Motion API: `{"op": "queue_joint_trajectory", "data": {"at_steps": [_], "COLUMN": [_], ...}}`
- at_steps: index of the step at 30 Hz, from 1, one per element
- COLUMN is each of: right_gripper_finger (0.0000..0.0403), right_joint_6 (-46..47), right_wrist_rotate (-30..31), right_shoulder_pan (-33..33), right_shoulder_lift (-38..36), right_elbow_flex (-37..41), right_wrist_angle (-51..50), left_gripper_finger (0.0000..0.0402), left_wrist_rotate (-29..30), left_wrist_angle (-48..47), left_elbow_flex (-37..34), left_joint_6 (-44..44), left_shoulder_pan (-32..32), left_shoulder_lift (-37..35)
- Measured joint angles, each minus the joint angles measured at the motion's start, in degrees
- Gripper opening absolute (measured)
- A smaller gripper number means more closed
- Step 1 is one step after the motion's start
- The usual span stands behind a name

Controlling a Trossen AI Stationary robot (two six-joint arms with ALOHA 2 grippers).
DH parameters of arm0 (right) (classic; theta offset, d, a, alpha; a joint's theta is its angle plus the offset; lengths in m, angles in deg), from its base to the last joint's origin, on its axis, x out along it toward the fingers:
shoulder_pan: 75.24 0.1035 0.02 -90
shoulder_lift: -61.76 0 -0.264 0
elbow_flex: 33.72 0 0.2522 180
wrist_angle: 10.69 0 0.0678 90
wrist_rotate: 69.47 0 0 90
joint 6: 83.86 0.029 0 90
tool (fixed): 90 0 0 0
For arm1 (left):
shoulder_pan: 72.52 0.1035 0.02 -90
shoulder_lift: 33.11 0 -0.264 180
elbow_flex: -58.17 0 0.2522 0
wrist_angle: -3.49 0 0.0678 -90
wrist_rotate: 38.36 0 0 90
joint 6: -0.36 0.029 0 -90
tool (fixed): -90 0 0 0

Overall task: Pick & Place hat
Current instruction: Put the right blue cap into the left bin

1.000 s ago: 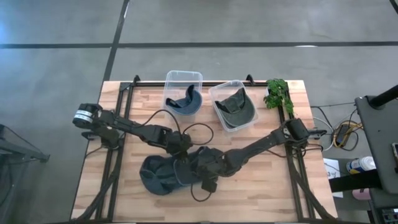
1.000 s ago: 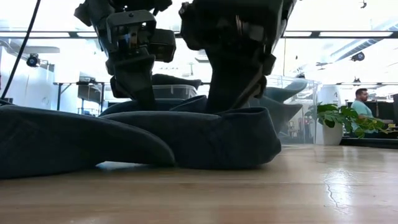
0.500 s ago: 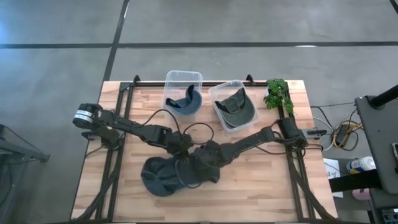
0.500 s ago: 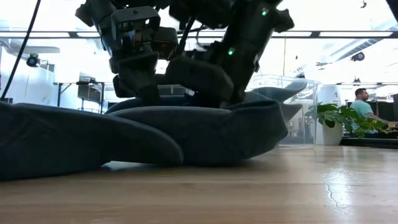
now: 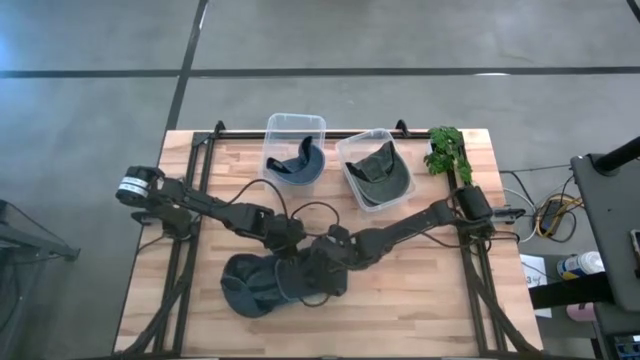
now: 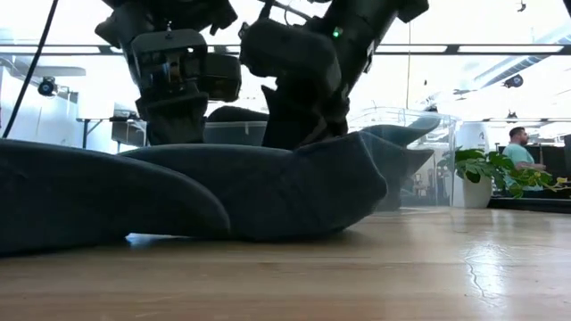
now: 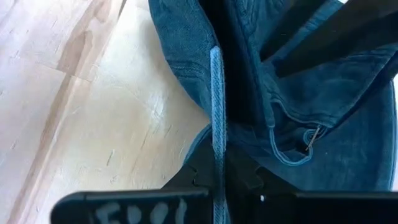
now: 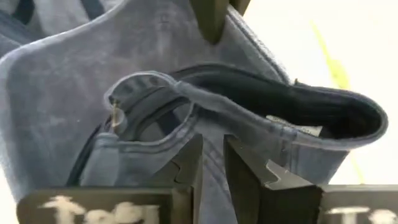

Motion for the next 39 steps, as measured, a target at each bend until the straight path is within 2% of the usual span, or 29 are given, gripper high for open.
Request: {"op": "queue_joint_trajectory", "data": {"at_steps": [13, 20, 25, 29, 33, 39], "right_gripper_finger": [0.0059, 0.0059, 0.0059, 0.0059, 0.0059, 0.0059], "right_joint_6": [-0.1, 0.3, 11.2, 14.9, 20.8, 39.1], "right_wrist_rotate": [0.3, -5.5, -8.3, -8.5, -8.7, -6.6], "right_shoulder_pan": [-4.4, -4.4, -2.2, 0.9, 3.6, 10.3], "right_shoulder_lift": [0.6, -3.8, -9.1, -12.3, -12.3, -11.0], "right_elbow_flex": [0.1, -0.6, -0.6, -0.6, 0.0, 0.1], "right_wrist_angle": [0.6, -0.9, -6.9, -5.9, -6.5, -6.4], "left_gripper_finger": [0.0022, 0.0023, 0.0023, 0.0023, 0.0023, 0.0023], "left_wrist_rotate": [-0.7, -1.0, -1.3, -1.2, -1.0, -1.1], "left_wrist_angle": [3.4, 3.4, 3.2, 3.2, 3.7, 6.1], "left_elbow_flex": [0.4, 0.3, 0.4, 0.4, 0.5, 0.5], "left_joint_6": [-0.7, -0.7, -0.7, -0.8, -2.5, -6.3], "left_shoulder_pan": [-0.2, -0.3, -0.3, -0.2, -0.2, -0.2], "left_shoulder_lift": [0.0, 0.1, 0.0, -0.1, -0.1, -0.1]}}
